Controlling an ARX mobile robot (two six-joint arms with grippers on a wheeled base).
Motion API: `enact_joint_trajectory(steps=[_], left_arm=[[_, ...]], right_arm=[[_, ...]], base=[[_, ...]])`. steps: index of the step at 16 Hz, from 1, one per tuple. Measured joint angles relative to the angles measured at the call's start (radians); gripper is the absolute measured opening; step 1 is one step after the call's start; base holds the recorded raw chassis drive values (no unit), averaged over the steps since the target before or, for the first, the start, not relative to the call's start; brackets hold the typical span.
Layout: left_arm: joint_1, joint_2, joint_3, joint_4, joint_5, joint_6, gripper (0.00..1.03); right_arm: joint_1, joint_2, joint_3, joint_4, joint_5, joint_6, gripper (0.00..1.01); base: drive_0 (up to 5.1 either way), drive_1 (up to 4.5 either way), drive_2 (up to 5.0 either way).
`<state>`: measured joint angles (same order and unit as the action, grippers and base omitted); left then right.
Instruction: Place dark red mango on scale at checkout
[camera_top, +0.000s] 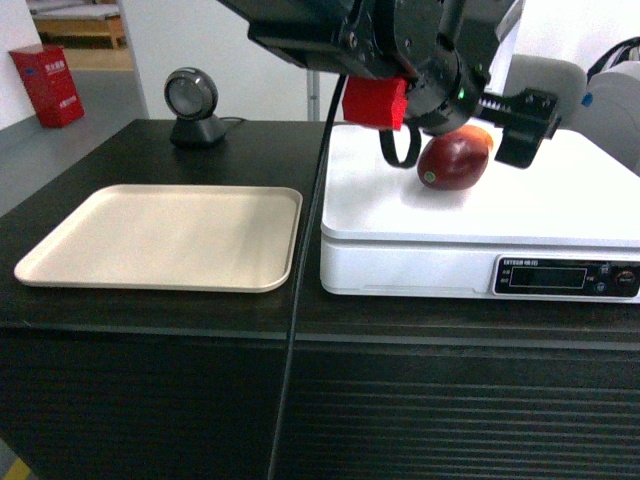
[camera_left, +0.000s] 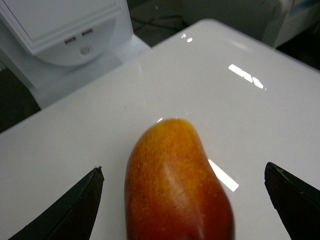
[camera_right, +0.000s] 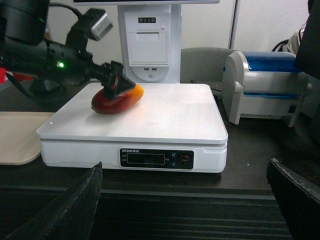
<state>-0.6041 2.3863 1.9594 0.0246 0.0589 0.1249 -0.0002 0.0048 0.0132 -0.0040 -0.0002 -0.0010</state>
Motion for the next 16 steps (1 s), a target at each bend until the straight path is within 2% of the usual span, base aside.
enact_joint_trajectory(steps=[2, 4, 6, 9, 10, 12, 13, 14, 15, 16], left_arm=[[0.012, -0.11, -0.086, 0.077, 0.009, -0.069, 0.98], [0.046, -0.226, -0.178, 0.179, -0.009, -0.13, 0.98], [0.14, -0.317, -0.288, 0.281, -0.07, -0.228, 0.98], [0.332, -0.389, -0.524, 0.399, -0.216, -0.385, 0.98], [0.375, -0.42, -0.603, 0.431, -0.244, -0.414, 0.98], [0.386, -0.494, -0.714, 0.512, -0.273, -0.409, 0.96], [0.386, -0.542, -0.8, 0.647, -0.267, -0.338, 0.85], [0.397, -0.634, -0.945, 0.736, -0.223, -0.244, 0.73], [0.443, -0.734, -1.079, 0.776, -0.195, -0.191, 0.6], [0.487, -0.818, -1.182, 0.793, -0.181, -0.167, 0.5]], right_arm=[[0.0, 0.0, 0.0, 0.0, 0.0, 0.0, 0.98], [0.0, 0.0, 0.0, 0.0, 0.0, 0.0, 0.98], [0.0, 0.0, 0.0, 0.0, 0.0, 0.0, 0.98], [0.0, 0.0, 0.0, 0.0, 0.0, 0.0, 0.98], [0.0, 0.0, 0.0, 0.0, 0.0, 0.0, 0.98], [0.0, 0.0, 0.0, 0.0, 0.0, 0.0, 0.98], [0.0, 0.0, 0.0, 0.0, 0.0, 0.0, 0.98], [0.0, 0.0, 0.0, -0.002, 0.0, 0.0, 0.98], [0.0, 0.0, 0.0, 0.0, 0.0, 0.0, 0.98], [0.0, 0.0, 0.0, 0.0, 0.0, 0.0, 0.98]], base=[[0.0, 0.0, 0.0], [0.0, 0.0, 0.0], [0.0, 0.0, 0.0], [0.0, 0.0, 0.0], [0.0, 0.0, 0.0], [0.0, 0.0, 0.0], [0.0, 0.0, 0.0], [0.0, 0.0, 0.0], [0.0, 0.0, 0.0], [0.0, 0.0, 0.0]])
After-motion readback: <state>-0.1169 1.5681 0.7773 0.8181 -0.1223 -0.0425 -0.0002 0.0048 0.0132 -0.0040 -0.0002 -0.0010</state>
